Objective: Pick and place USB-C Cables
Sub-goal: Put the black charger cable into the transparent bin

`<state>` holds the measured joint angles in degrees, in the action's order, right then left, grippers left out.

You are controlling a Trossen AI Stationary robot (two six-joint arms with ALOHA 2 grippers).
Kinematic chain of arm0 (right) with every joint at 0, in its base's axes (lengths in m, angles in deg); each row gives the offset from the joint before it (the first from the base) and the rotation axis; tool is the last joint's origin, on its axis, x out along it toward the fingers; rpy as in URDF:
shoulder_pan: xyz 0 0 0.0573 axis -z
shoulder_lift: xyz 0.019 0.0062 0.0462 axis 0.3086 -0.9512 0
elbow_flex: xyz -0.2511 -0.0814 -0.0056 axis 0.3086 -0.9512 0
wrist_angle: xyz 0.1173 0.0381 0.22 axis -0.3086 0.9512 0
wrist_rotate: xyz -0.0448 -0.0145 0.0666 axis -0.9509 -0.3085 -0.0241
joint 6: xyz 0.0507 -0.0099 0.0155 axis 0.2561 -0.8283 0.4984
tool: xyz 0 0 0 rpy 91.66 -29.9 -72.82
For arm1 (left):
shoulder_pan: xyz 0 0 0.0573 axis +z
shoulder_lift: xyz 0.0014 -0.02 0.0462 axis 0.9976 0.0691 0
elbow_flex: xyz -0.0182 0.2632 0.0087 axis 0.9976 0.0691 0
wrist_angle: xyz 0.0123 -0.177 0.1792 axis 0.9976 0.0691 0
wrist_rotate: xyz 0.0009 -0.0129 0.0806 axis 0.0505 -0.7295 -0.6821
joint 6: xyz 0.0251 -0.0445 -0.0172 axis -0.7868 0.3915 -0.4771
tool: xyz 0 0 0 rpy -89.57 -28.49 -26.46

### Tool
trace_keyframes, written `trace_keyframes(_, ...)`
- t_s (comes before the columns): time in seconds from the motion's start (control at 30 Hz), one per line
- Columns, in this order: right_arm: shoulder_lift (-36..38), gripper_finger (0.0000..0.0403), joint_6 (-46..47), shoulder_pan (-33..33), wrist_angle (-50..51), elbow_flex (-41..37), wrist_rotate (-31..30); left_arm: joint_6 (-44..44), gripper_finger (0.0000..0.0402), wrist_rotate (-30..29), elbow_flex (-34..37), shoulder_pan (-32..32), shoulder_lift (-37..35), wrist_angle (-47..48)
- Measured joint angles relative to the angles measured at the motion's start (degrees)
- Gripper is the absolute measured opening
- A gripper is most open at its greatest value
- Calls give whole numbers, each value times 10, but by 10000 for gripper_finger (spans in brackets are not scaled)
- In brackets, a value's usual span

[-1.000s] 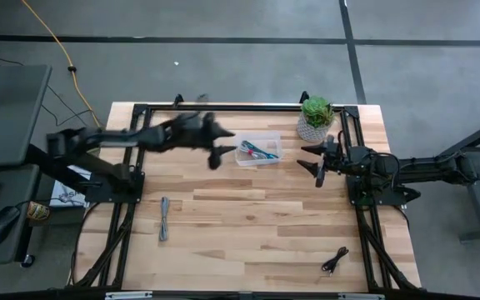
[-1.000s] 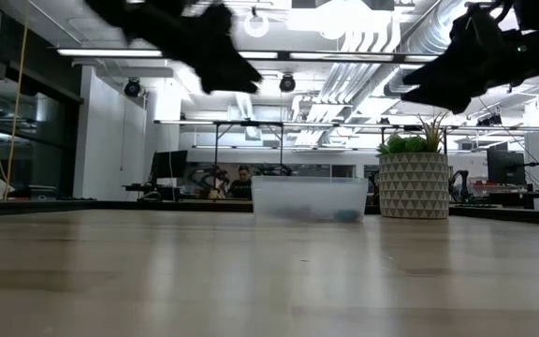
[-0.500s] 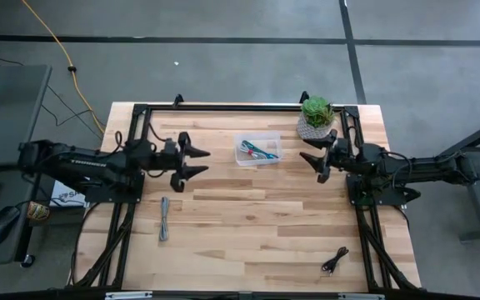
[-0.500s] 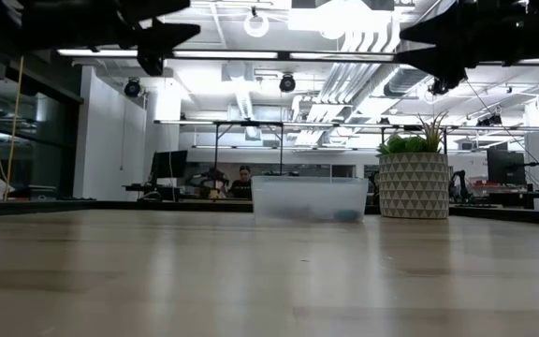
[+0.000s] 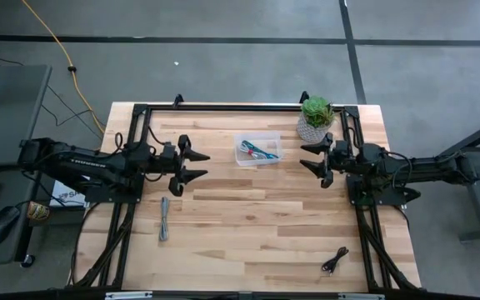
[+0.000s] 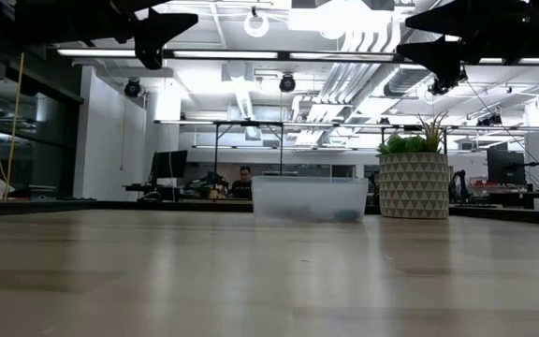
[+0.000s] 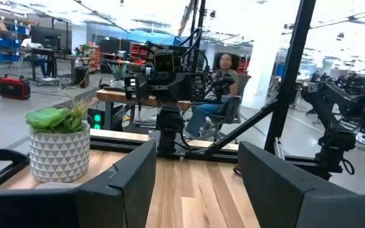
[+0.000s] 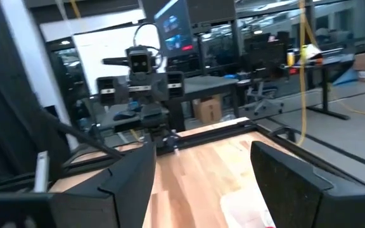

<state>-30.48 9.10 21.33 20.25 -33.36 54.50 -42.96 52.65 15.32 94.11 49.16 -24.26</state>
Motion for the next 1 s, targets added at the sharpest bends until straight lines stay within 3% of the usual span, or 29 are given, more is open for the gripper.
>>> trace_keyframes(0.5, 0, 250, 13, 0, 8, 0, 4, 5, 202, -27, 0, 0, 0, 0)
trace_keyframes(0.87, -16, 250, 24, -15, -5, 1, 50, -2, 202, -26, 0, 0, 0, 0)
trace_keyframes(1.0, -49, 250, 37, -56, 160, 64, 64, -9, 202, -26, 0, 0, 0, 0)
